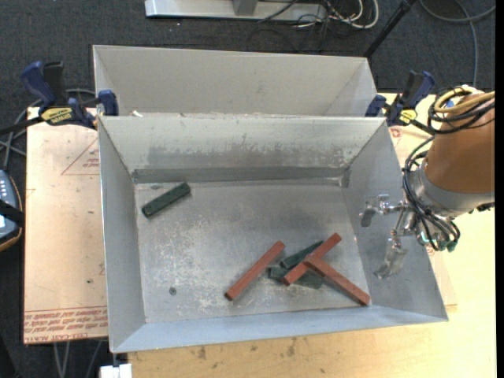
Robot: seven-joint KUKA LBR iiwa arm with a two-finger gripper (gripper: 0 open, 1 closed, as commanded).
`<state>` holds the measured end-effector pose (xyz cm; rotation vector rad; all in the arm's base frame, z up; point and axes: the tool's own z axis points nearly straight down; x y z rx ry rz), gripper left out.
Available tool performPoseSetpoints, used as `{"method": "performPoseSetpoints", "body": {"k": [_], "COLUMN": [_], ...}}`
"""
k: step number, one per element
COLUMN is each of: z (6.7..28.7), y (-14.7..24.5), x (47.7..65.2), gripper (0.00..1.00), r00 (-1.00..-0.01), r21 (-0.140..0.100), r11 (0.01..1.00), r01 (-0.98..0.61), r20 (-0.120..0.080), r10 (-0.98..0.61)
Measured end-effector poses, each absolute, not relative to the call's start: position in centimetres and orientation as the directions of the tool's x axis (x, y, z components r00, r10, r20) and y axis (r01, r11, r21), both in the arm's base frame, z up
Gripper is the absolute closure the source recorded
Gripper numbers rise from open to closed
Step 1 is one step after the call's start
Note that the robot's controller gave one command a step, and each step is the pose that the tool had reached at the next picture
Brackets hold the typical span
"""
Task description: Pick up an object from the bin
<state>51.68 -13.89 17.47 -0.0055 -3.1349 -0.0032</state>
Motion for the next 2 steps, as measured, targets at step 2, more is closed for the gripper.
{"method": "performPoseSetpoints", "body": {"k": [2], "z": [12.6], "y": [-11.8], "x": [50.5], "gripper": [0.0], "r00": [-0.994], "r21": [0.001], "r11": [0.994], "r01": [0.109], "r20": [-0.004], "r10": [0.109]}}
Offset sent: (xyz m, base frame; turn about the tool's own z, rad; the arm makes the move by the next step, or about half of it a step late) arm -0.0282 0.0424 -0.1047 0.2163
